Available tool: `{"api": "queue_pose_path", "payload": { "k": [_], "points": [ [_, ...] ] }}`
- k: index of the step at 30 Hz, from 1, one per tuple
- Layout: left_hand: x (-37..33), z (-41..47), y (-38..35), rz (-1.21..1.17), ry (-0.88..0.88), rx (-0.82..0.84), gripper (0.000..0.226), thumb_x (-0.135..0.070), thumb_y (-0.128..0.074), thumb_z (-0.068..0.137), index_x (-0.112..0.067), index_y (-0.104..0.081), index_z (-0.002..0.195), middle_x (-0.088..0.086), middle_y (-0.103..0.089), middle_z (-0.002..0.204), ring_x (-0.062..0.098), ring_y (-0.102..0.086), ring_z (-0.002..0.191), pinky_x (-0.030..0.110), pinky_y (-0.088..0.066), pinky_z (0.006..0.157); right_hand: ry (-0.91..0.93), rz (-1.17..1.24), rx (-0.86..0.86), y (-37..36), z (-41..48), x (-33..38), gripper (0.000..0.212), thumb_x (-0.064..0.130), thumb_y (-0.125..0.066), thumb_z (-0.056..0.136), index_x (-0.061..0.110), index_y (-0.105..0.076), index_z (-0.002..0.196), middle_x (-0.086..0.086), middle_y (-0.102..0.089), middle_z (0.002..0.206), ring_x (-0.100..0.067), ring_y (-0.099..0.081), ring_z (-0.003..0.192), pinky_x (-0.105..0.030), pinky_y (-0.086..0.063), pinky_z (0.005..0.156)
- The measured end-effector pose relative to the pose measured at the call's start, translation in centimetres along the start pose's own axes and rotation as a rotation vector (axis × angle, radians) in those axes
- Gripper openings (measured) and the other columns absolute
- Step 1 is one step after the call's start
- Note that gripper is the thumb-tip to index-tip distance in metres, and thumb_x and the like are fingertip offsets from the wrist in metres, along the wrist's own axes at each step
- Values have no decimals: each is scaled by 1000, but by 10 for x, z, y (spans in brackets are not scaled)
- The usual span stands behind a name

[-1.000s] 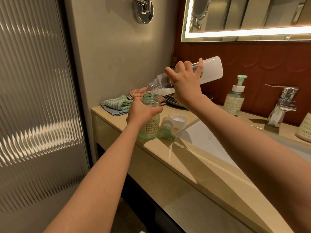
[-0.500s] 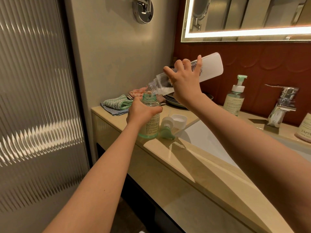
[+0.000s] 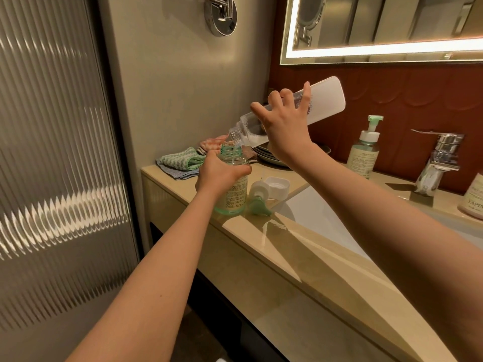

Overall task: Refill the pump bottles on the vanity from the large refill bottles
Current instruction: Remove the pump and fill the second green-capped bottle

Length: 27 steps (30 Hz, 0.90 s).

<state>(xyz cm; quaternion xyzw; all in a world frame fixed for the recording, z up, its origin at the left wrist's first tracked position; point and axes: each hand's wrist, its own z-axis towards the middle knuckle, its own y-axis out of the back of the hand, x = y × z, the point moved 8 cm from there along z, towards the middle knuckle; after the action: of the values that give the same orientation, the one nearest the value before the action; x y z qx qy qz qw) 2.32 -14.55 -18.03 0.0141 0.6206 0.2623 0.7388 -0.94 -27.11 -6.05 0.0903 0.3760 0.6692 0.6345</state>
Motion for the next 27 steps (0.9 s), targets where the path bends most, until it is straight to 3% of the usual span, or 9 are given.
{"api": "queue_pose_path", "payload": {
  "k": [7, 27],
  "points": [
    [2, 6, -1, 6, -29, -12, 66, -41, -81, 58, -18, -48, 110, 0, -61, 105, 24, -58, 101, 43, -49, 90, 25, -13, -8, 1, 1, 2, 56, 4, -58, 83, 18, -37, 133, -21, -35, 137, -40, -25, 133, -63, 3, 109],
    [4, 9, -1, 22, -18, -24, 83, -45, -81, 58, -13, -46, 126, 5, -61, 118, 26, -56, 109, 44, -47, 94, 71, -36, -12, 8, 2, 8, 51, 5, -54, 86, 17, -38, 133, -21, -35, 136, -40, -25, 132, -64, 4, 109]
  ]
}}
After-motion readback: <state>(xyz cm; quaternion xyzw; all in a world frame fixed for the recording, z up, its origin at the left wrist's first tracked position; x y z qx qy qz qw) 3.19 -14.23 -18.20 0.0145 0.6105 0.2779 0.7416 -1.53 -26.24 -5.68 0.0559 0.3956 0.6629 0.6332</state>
